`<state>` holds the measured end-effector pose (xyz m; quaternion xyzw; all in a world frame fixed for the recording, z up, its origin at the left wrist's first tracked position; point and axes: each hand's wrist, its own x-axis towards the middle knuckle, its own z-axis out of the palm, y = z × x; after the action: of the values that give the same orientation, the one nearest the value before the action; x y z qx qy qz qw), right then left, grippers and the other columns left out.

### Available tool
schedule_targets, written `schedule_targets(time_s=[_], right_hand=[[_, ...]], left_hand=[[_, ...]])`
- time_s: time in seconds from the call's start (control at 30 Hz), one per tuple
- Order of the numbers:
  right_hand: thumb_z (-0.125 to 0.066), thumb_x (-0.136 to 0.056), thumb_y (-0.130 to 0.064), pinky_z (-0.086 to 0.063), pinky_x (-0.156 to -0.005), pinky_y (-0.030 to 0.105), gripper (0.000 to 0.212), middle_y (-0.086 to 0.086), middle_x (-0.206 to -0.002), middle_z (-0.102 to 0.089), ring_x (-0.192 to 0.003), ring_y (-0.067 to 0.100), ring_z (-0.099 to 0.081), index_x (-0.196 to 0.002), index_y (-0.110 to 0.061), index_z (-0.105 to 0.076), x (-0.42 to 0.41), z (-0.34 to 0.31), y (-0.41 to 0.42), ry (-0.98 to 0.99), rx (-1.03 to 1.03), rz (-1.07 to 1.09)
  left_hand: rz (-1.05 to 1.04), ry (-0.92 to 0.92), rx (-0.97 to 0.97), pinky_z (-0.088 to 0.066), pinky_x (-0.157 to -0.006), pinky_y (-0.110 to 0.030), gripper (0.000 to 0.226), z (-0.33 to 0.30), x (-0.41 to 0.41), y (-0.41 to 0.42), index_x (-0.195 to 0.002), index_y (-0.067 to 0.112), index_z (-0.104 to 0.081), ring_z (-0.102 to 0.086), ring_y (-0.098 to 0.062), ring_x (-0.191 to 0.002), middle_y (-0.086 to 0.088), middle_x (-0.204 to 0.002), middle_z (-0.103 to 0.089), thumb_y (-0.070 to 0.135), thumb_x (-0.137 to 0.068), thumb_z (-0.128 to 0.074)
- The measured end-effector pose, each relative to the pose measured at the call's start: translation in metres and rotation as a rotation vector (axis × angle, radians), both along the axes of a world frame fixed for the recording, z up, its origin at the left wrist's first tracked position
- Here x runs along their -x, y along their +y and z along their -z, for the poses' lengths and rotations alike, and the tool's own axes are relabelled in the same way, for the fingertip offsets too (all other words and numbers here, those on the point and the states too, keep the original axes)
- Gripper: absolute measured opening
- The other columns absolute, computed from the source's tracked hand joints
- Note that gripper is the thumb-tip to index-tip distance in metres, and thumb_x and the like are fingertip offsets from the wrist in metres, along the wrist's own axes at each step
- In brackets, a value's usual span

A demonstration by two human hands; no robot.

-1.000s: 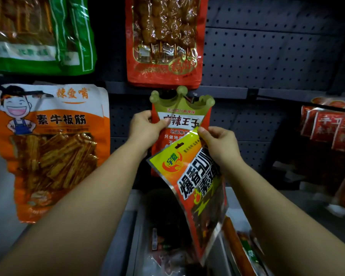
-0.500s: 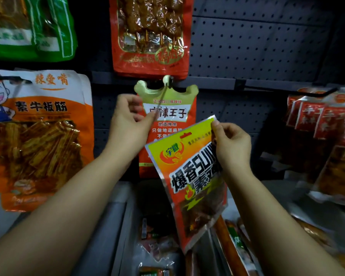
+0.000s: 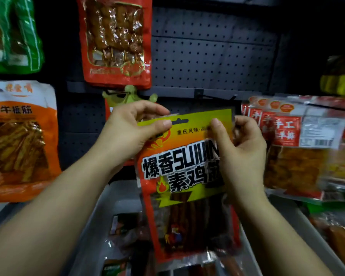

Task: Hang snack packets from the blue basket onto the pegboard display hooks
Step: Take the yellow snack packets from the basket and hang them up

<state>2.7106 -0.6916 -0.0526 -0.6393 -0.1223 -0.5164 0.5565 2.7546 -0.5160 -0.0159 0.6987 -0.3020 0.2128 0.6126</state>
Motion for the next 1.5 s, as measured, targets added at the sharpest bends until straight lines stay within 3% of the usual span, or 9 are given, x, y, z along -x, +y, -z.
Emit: schedule_targets(time_s=[0.1,0.23,0.53,0.73,1.0,1.13,1.2,1.3,1.5], right_hand=[[-0.062,-0.091,-0.022,-0.038,-0.055,0.007,0.020,-0.023,-0.058,-0.056,-0.055,-0.008,-0.050,-0.075,-0.025,-0.050,0.015,-0.003,-0.021,-0.024,0.039,0.006],[-0.059,-0.092,-0.030,-0.042,-0.058,0.027,0.017,-0.011,-0.065,-0.055,-0.063,0.006,-0.050,-0.078,-0.024,-0.051,0.024,-0.011,-0.043,-0.054,0.021,0.062],[-0.059,-0.093,-0.025,-0.047,-0.062,0.022,0.018,-0.011,-0.070,-0.060,-0.065,0.000,-0.057,-0.077,-0.025,-0.052,0.007,-0.041,-0.067,-0.033,0.003,0.112],[-0.060,-0.092,-0.026,-0.049,-0.074,0.041,0.020,0.007,-0.080,-0.059,-0.076,0.020,-0.055,-0.075,-0.025,-0.050,-0.010,-0.040,-0.074,0.028,-0.047,0.132],[-0.060,-0.092,-0.027,-0.034,-0.059,0.025,0.024,-0.011,-0.064,-0.045,-0.057,-0.002,-0.041,-0.073,-0.024,-0.047,-0.031,-0.026,-0.079,0.108,0.002,0.227],[-0.058,-0.094,-0.027,-0.044,-0.070,0.028,0.014,-0.006,-0.078,-0.056,-0.073,0.008,-0.054,-0.090,-0.015,-0.052,-0.043,-0.027,-0.076,0.124,0.004,0.228],[-0.056,-0.095,-0.030,-0.044,-0.069,0.013,0.014,-0.012,-0.085,-0.057,-0.075,-0.006,-0.055,-0.100,-0.019,-0.049,-0.046,-0.021,-0.076,0.148,0.016,0.178],[-0.057,-0.094,-0.030,-0.042,-0.071,0.003,0.042,-0.018,-0.099,-0.056,-0.084,-0.016,-0.056,-0.127,-0.025,-0.033,-0.046,0.005,-0.081,0.217,0.112,0.140],[-0.056,-0.094,-0.020,-0.042,-0.093,0.031,0.085,0.004,-0.151,-0.037,-0.124,0.013,-0.049,-0.148,-0.042,0.006,-0.058,0.049,-0.086,0.449,0.372,0.143]], left_hand=[[0.038,-0.045,0.040,-0.046,-0.054,-0.008,0.020,-0.005,0.013,-0.021,-0.077,0.027,-0.069,-0.063,0.007,-0.064,0.018,-0.071,-0.070,0.027,-0.060,-0.079],[0.071,-0.087,0.097,-0.051,-0.062,-0.013,0.033,-0.015,0.021,-0.045,-0.077,0.028,-0.067,-0.063,0.002,-0.069,0.014,-0.072,-0.069,0.036,-0.048,-0.079],[0.004,-0.140,0.078,-0.054,-0.067,-0.018,0.028,-0.043,0.009,-0.071,-0.082,0.026,-0.065,-0.064,0.001,-0.071,0.010,-0.076,-0.066,0.016,-0.064,-0.083],[-0.053,-0.157,0.017,-0.055,-0.075,-0.028,0.028,-0.048,0.006,-0.079,-0.082,0.026,-0.065,-0.061,0.000,-0.070,0.009,-0.076,-0.064,0.018,-0.064,-0.084],[-0.084,-0.065,0.039,-0.054,-0.081,-0.022,0.060,-0.013,-0.011,-0.080,-0.113,0.030,-0.048,-0.064,0.003,-0.085,0.009,-0.094,-0.065,0.019,-0.066,-0.084],[-0.026,0.158,-0.066,-0.051,-0.095,-0.042,0.057,0.031,-0.029,-0.077,-0.119,0.022,-0.050,-0.064,-0.010,-0.105,0.004,-0.115,-0.067,0.028,-0.071,-0.080],[-0.059,0.218,-0.097,-0.049,-0.095,-0.046,0.040,0.045,-0.038,-0.076,-0.112,0.026,-0.057,-0.064,-0.013,-0.104,0.004,-0.112,-0.069,0.033,-0.077,-0.075],[-0.122,0.190,-0.031,-0.052,-0.090,-0.048,0.024,0.046,-0.054,-0.076,-0.102,0.023,-0.063,-0.067,-0.018,-0.095,0.002,-0.100,-0.072,0.029,-0.081,-0.071],[-0.239,0.150,-0.028,-0.050,-0.090,-0.041,0.017,0.041,-0.090,-0.091,-0.099,0.023,-0.058,-0.063,-0.021,-0.099,0.002,-0.103,-0.066,0.024,-0.085,-0.068]])
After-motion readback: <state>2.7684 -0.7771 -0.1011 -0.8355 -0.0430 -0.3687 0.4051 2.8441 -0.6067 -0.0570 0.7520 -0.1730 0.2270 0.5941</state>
